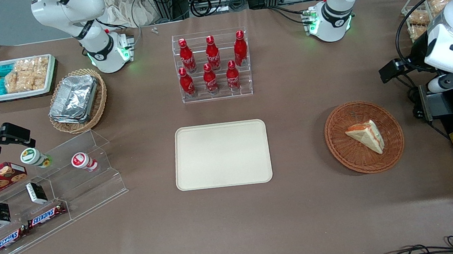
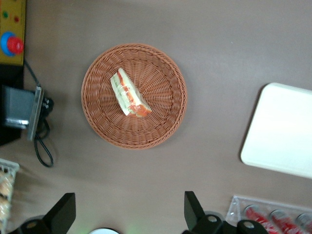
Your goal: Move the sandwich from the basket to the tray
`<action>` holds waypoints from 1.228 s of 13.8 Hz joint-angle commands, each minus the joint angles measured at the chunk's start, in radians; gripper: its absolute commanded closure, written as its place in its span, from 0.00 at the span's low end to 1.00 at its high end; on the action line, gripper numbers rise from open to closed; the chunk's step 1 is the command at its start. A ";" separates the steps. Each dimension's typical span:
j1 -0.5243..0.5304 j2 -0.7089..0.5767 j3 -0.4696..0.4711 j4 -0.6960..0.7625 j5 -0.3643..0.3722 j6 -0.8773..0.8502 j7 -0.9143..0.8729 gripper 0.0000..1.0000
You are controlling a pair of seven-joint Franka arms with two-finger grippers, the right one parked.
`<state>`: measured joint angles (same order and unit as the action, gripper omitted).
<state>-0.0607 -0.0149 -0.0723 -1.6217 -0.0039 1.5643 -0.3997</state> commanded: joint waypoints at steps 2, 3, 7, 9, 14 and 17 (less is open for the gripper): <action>-0.001 -0.002 0.000 -0.035 -0.010 -0.004 -0.216 0.00; -0.001 -0.002 0.000 -0.052 -0.010 0.009 -0.261 0.00; 0.001 -0.010 0.005 -0.170 -0.008 0.132 -0.361 0.00; 0.016 -0.013 0.005 -0.243 -0.007 0.212 -0.416 0.00; 0.030 -0.005 0.025 -0.403 -0.007 0.414 -0.471 0.00; 0.030 0.001 0.026 -0.542 -0.007 0.610 -0.496 0.00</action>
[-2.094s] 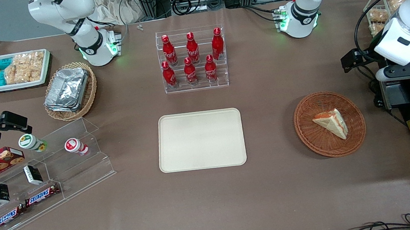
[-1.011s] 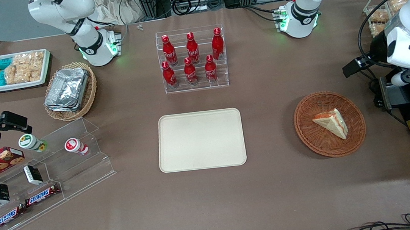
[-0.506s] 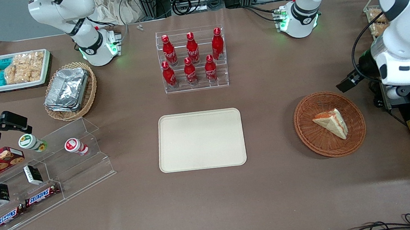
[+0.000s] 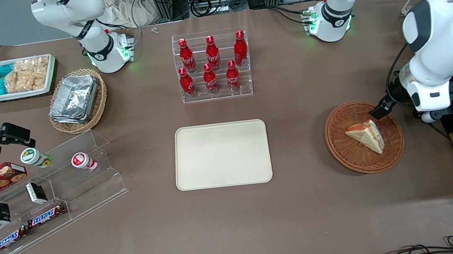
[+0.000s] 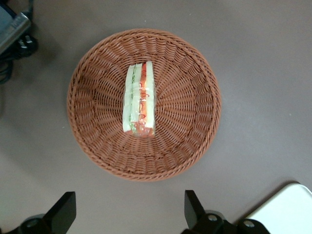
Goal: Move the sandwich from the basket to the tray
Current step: 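Lower the open left gripper onto the sandwich in the wicker basket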
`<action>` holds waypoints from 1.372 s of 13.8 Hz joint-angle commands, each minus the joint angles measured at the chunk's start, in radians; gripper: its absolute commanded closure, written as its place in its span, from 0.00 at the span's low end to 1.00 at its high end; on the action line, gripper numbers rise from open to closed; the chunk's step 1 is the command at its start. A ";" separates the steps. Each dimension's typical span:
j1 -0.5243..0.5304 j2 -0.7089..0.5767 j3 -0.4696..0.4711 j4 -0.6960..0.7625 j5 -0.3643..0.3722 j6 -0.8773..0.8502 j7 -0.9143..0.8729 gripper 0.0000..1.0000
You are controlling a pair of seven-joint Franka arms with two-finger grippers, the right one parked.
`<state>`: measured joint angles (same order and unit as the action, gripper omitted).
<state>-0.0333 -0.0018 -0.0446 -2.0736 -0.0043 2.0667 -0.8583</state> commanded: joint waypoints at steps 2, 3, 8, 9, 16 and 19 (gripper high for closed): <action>0.003 0.025 0.008 -0.125 -0.005 0.188 -0.042 0.00; 0.003 0.052 0.012 -0.125 -0.005 0.211 -0.050 0.00; 0.003 0.156 0.014 -0.141 0.000 0.348 -0.090 0.00; 0.003 0.170 0.020 -0.144 0.001 0.374 -0.096 0.00; 0.003 0.236 0.028 -0.194 0.003 0.506 -0.097 0.00; 0.003 0.258 0.029 -0.194 0.009 0.529 -0.097 0.00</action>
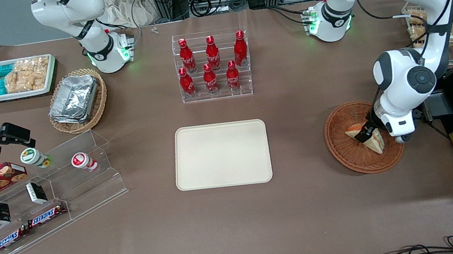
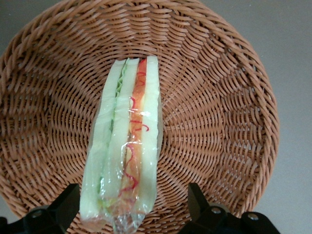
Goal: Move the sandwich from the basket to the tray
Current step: 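Lower the open left gripper onto the sandwich in the wicker basket, then close the left gripper on the wrapped sandwich wedge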
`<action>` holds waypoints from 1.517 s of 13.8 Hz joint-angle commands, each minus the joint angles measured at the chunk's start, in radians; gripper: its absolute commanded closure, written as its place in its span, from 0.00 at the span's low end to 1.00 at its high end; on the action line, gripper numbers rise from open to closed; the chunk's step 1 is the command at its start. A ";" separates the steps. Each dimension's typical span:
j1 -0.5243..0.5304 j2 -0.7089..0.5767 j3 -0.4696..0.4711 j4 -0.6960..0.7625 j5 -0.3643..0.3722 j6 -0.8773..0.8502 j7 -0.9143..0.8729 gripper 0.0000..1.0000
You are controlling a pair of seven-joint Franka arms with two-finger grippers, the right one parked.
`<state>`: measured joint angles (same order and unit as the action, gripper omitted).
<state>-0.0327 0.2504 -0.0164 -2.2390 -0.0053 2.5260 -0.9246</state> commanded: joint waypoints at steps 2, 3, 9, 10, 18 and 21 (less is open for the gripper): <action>0.001 0.007 0.019 -0.028 0.013 0.069 -0.031 0.00; 0.001 0.010 0.019 -0.027 0.013 0.069 -0.030 0.00; 0.001 0.027 0.021 -0.025 0.014 0.088 -0.030 0.00; 0.001 0.027 0.021 -0.025 0.014 0.088 -0.030 0.00; 0.001 0.029 0.027 -0.024 0.014 0.088 -0.028 0.60; 0.002 0.029 0.029 -0.024 0.014 0.088 -0.028 1.00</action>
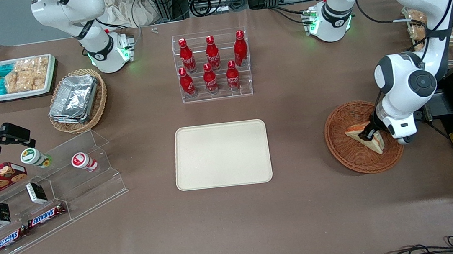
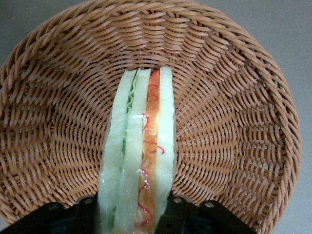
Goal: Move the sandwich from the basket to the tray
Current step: 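Close the left gripper on the wrapped sandwich wedge, then lift the sandwich up out of the basket with the left gripper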
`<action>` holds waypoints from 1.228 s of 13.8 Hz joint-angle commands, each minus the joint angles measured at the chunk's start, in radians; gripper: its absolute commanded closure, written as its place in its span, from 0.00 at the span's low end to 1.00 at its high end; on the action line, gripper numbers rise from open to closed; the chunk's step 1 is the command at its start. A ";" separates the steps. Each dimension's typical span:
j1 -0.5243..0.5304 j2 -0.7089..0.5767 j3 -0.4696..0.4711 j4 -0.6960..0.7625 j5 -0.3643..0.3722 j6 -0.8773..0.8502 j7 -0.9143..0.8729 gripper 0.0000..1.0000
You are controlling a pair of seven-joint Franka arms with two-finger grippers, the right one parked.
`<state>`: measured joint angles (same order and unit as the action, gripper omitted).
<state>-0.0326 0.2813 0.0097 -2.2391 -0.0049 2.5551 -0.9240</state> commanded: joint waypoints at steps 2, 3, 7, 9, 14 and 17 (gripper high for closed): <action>0.002 -0.002 0.003 -0.024 0.014 0.059 -0.027 1.00; 0.002 -0.004 0.001 -0.022 0.014 0.059 -0.027 1.00; 0.002 -0.039 0.016 -0.020 0.014 0.048 -0.016 1.00; 0.002 -0.080 0.022 -0.002 0.013 -0.023 0.000 1.00; -0.001 -0.154 0.018 0.156 0.011 -0.396 0.271 1.00; -0.001 -0.226 0.016 0.170 -0.006 -0.461 0.543 1.00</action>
<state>-0.0345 0.1034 0.0278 -2.0744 -0.0027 2.1437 -0.5244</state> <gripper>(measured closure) 0.837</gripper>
